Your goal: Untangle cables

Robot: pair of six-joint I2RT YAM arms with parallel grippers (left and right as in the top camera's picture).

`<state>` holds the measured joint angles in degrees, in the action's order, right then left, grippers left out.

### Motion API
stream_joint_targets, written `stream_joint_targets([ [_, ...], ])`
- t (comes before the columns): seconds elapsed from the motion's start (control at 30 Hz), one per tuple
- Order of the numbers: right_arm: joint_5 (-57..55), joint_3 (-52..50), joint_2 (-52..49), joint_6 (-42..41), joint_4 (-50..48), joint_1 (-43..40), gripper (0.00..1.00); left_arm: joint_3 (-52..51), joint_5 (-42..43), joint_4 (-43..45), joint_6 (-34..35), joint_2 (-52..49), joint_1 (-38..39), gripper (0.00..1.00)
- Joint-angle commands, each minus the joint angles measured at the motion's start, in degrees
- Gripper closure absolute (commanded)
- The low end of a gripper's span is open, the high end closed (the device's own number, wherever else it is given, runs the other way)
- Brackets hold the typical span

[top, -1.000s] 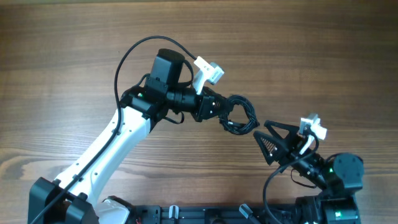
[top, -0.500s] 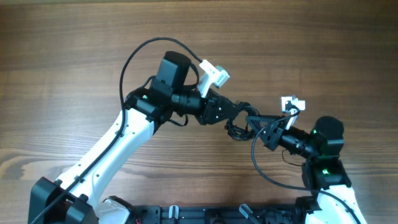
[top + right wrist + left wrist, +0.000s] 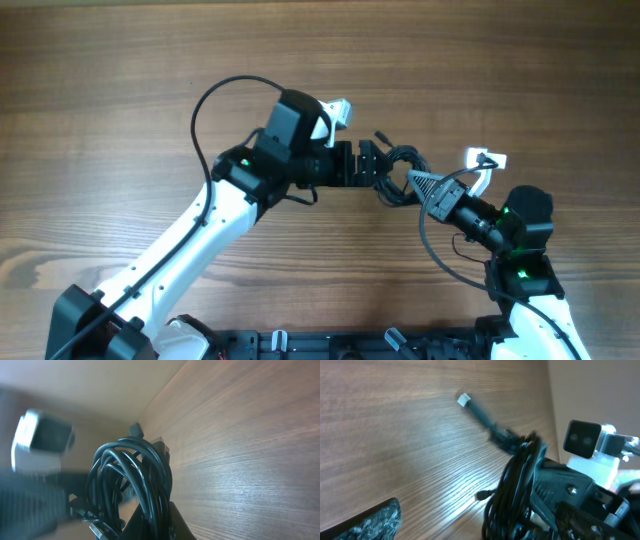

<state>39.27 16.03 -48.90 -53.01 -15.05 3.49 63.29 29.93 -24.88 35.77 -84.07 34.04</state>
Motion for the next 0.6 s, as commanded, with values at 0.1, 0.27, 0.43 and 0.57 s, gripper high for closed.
stream_joint_targets([
  [0.1,-7.76,0.02,-2.12,-12.70,-0.35,-0.13,0.96,0.52,-19.26,-1.05,24.74,1.25,6.99,0.00],
  [0.27,-5.99,0.02,-6.25,-15.12,-0.74,-0.07,0.96,0.52,-26.91,1.18,25.18,1.22,13.51,0.07],
  [0.43,-0.94,0.02,-6.86,-18.14,-2.54,-0.07,0.96,0.52,-28.74,2.19,27.19,-0.15,14.88,0.23],
  [0.57,1.97,0.02,-6.86,-19.65,-3.96,-0.07,0.96,0.52,-28.74,3.21,28.15,-1.99,15.32,0.66],
])
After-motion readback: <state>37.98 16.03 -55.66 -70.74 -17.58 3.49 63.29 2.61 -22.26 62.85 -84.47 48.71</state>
